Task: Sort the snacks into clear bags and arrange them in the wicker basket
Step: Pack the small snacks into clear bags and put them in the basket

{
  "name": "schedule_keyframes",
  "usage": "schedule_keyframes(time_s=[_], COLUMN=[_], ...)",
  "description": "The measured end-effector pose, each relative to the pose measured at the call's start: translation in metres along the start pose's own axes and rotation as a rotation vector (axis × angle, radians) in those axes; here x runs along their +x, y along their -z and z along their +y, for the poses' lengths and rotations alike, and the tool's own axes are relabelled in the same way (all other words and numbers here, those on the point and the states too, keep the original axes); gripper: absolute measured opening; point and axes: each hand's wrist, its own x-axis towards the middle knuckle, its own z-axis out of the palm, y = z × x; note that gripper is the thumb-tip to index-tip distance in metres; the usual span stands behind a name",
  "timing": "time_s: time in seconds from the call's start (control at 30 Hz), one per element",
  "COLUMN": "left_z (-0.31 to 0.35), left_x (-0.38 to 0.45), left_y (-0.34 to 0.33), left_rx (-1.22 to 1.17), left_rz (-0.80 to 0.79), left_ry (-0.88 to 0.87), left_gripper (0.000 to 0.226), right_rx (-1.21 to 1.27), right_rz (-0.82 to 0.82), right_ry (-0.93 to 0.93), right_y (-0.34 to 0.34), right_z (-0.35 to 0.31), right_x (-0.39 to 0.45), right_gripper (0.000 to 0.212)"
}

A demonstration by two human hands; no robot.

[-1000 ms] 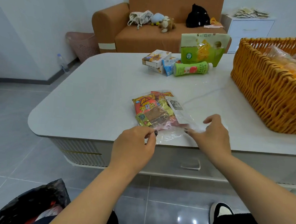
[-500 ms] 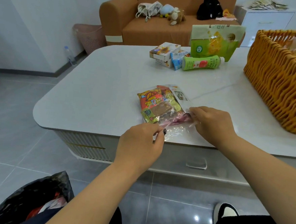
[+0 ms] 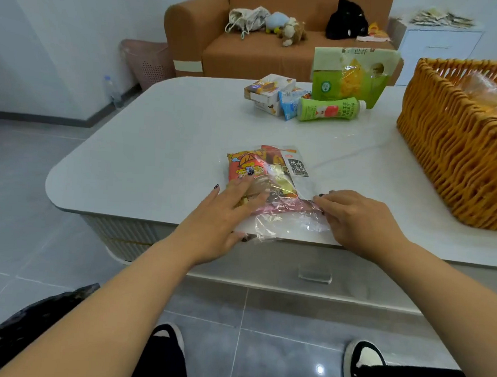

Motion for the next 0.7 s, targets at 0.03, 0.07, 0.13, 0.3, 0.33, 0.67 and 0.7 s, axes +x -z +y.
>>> schedule_keyframes(time_s=[0.03, 0.07, 0.13, 0.3, 0.33, 0.67, 0.7], left_z=[-0.002, -0.003, -0.004, -0.011, -0.013, 0.036, 0.041], left_x=[0.002, 0.003, 0.003, -0.002, -0.005, 0.013, 0.016], left_y=[-0.001, -0.001, -0.002, -0.008, -0.009, 0.047, 0.057], left_rx=[0.027, 0.039, 0.052, 0.012, 0.011, -0.718, -0.803], left_rz=[0.0, 0.002, 0.03, 0.165, 0.19, 0.419, 0.456], left_ry=[-0.017, -0.035, -0.079, -0.168, -0.174, 0.133, 0.151], left_gripper=[0.083, 0.078, 0.07, 0.059, 0.056, 0.029, 0.031], right_rx=[0.001, -0.002, 0.05, 0.455, 0.459, 0.885, 0.913], right_rz=[-0.013, -0.02, -0.082, -0.388, -0.387, -0.094, -0.033], right_ry=[0.011, 0.03, 0.038, -0.184, -0.17, -0.441, -0.452], right_y=[0.003, 0.006, 0.009, 0.019, 0.02, 0.037, 0.044], right_z=[0.0, 0.001, 0.005, 0.011, 0.011, -0.01, -0.014], right_x=[-0.003, -0.006, -0.016, -0.033, -0.034, -0.007, 0.002], right_gripper=[0.024, 0.028, 0.037, 0.07, 0.075, 0.071, 0.06])
